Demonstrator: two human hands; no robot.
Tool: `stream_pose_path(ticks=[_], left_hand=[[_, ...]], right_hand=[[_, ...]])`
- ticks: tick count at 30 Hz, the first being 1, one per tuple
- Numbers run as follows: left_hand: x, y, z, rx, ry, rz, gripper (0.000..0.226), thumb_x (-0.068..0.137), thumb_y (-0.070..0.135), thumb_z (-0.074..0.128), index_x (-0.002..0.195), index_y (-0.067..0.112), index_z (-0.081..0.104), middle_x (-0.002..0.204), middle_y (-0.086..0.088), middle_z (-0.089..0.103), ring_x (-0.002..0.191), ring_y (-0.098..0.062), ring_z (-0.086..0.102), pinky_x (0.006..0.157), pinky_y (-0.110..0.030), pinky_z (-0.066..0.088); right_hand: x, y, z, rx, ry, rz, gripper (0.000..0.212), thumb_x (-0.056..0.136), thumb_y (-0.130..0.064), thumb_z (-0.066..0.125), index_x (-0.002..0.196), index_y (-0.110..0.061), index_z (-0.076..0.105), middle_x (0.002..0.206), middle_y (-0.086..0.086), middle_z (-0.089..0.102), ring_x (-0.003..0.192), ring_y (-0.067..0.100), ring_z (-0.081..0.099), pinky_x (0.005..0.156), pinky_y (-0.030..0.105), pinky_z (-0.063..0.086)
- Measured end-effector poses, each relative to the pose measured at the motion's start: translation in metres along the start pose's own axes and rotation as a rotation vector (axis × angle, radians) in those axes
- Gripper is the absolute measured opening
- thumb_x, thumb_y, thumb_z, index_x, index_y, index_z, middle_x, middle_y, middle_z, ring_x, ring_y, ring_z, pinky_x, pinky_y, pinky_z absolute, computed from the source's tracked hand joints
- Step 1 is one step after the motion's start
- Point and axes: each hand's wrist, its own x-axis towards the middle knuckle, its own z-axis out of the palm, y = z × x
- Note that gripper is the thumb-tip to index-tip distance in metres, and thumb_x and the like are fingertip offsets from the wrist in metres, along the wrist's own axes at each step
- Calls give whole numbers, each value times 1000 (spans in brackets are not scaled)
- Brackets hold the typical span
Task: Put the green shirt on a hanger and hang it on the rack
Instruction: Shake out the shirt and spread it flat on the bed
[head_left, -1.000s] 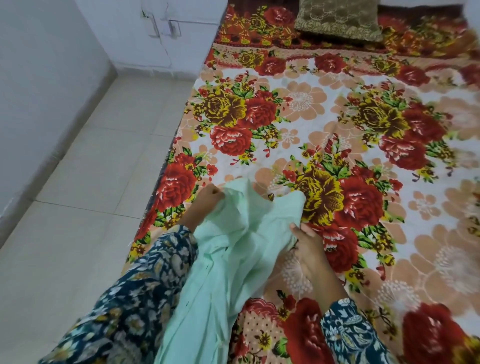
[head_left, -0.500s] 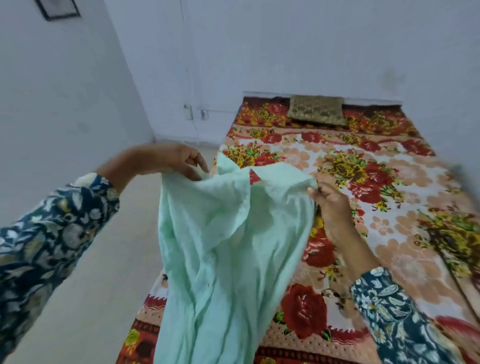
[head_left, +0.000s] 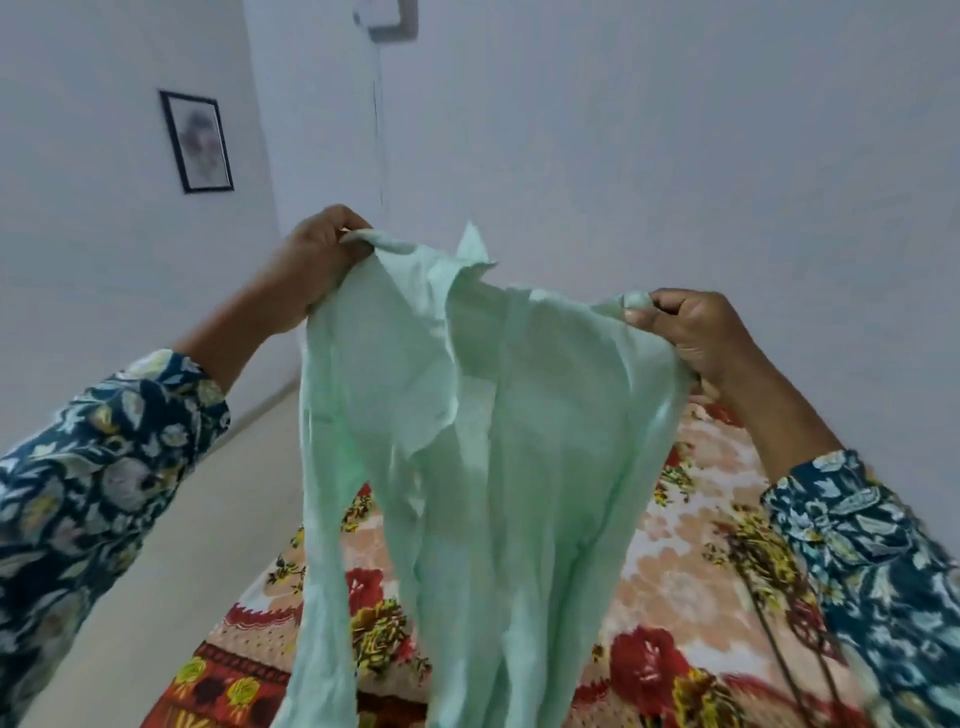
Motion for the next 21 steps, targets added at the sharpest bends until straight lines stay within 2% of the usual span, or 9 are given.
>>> stream_pose_path(ticks=[1,5,8,9,11,13,15,17,21], left_hand=[[-6,13,3,-6,27,35,27,93,10,49,72,28,52,67,3,48,54,-3,46,50,-20,38],[-31,67,6,-134,-31,116,26,86,6,59,69,27,57,54,14,59,47,4,50,46,-10,41],[-56,101,11,-150,-225,147,17,79,17,66,66,24,61,54,11,59,46,-1,51,43,-12,42],[-63,109,13,-59,-297,151,17,80,18,68,66,23,61,54,10,58,47,-3,50,42,-13,41],[-73,115,13,377,-391,186,19,80,23,70,68,19,56,59,6,54,52,-8,48,44,-15,38],[-73,115,4,726,-297,271,22,80,29,70,72,23,50,64,-3,52,58,-18,48,50,-24,37],[-75,120,-7,587,-80,321,22,79,30,69,68,34,50,62,-6,50,52,-10,50,49,-24,38],[-82,126,-13,311,91,356,30,80,18,68,62,35,52,58,4,51,47,3,47,48,-13,35],[-101,136,-25,-248,-71,301,29,82,3,60,66,27,64,57,14,61,55,2,51,53,-15,41]], right_hand=[[-3,-5,-14,-36,-23,-1,8,82,-13,67,76,-10,71,60,-4,67,56,11,56,61,28,46],[-16,-18,-56,-436,61,-83,29,86,-10,54,78,17,55,66,13,45,62,20,37,58,28,28],[-29,-37,-75,-590,272,-157,25,86,-8,47,66,7,50,66,17,45,62,23,39,54,30,27],[-34,-44,-81,-497,330,-162,21,87,-7,46,68,1,53,67,13,48,64,22,42,54,29,32],[-46,-59,-92,-116,333,-170,22,88,-4,47,75,-11,62,72,5,57,71,20,50,62,30,47],[-61,-72,-101,125,252,-173,35,88,1,49,72,-24,68,73,-6,65,74,13,55,63,24,51],[-77,-81,-105,133,206,-201,45,87,5,49,67,-29,71,66,-16,68,72,7,58,59,17,51],[-90,-90,-108,136,236,-219,49,86,7,49,64,-31,72,63,-18,68,70,4,58,59,17,50],[-109,-112,-114,186,287,-244,36,86,3,53,68,-24,69,62,-16,68,67,5,59,60,19,50]])
